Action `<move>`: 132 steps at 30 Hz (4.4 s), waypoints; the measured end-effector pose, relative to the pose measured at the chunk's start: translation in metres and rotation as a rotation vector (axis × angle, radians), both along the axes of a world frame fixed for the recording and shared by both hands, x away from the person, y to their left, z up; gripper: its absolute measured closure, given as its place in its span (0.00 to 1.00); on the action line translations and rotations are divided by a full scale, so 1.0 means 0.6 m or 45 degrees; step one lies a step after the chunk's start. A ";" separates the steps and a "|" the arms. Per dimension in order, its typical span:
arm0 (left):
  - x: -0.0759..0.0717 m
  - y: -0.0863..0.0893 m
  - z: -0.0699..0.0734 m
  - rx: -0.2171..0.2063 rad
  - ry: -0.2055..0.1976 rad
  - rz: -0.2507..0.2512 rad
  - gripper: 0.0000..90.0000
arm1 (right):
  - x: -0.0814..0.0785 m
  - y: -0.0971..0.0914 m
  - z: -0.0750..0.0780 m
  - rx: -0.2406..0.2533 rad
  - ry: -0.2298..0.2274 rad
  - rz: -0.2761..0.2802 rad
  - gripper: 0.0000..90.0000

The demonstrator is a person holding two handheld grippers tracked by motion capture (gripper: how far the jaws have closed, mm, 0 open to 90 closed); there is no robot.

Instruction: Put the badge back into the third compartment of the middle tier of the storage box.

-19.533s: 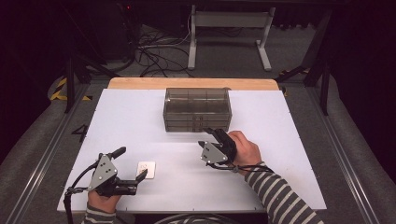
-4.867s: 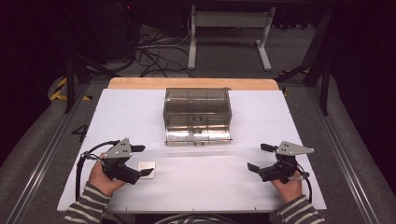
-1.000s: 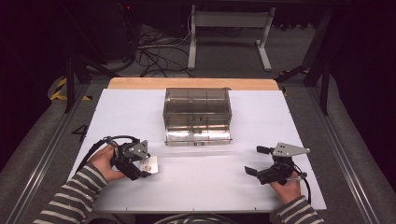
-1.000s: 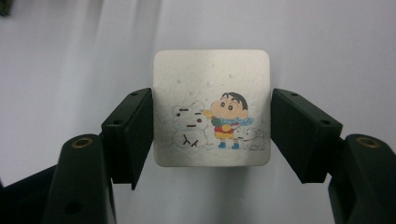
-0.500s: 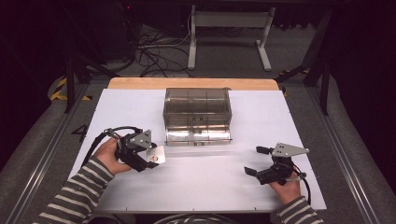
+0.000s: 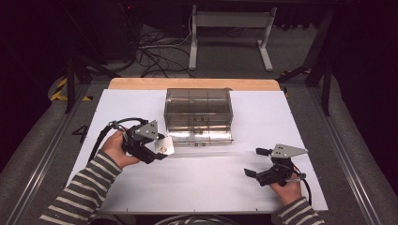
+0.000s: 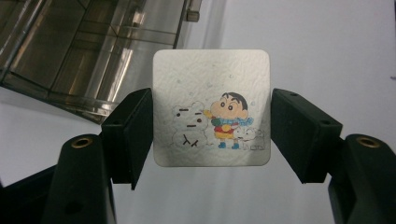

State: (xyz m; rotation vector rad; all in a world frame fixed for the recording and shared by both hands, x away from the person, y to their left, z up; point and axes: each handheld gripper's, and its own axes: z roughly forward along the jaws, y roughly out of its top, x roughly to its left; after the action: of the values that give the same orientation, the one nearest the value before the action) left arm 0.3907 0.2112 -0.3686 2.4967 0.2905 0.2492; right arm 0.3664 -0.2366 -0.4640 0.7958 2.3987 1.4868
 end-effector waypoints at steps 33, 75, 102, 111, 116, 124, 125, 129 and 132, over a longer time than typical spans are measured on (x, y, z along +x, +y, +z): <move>0.050 -0.101 0.031 -0.050 -0.040 -0.028 0.37 | -0.001 0.002 0.000 -0.004 -0.009 0.019 0.02; 0.101 -0.213 0.017 -0.013 -0.103 -0.055 0.37 | -0.002 0.004 0.000 -0.004 -0.010 0.043 0.02; 0.122 -0.270 -0.016 -0.029 -0.160 -0.068 0.37 | -0.002 0.004 0.000 -0.004 -0.006 0.051 0.02; 0.127 -0.283 -0.026 -0.015 -0.151 -0.069 0.37 | -0.002 0.005 0.000 -0.006 -0.006 0.057 0.02; 0.131 -0.284 -0.031 -0.008 -0.154 -0.060 0.37 | -0.002 0.005 0.000 -0.007 -0.006 0.057 0.02; 0.132 -0.287 -0.038 0.022 -0.161 -0.059 0.37 | -0.002 0.005 -0.001 -0.009 -0.007 0.058 0.02; 0.132 -0.288 -0.039 0.028 -0.163 -0.059 0.37 | -0.002 0.005 -0.001 -0.009 -0.007 0.058 0.02; 0.132 -0.289 -0.042 0.047 -0.169 -0.059 0.37 | -0.002 0.006 -0.001 -0.012 -0.003 0.061 0.02; 0.134 -0.289 -0.043 0.043 -0.166 -0.053 0.37 | -0.003 0.006 -0.001 -0.013 -0.002 0.060 0.02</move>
State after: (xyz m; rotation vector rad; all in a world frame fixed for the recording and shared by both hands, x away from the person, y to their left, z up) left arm 0.4711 0.0377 -0.3944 2.5032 0.1819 0.4010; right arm 0.3649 -0.2331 -0.4646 0.7405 2.4385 1.4910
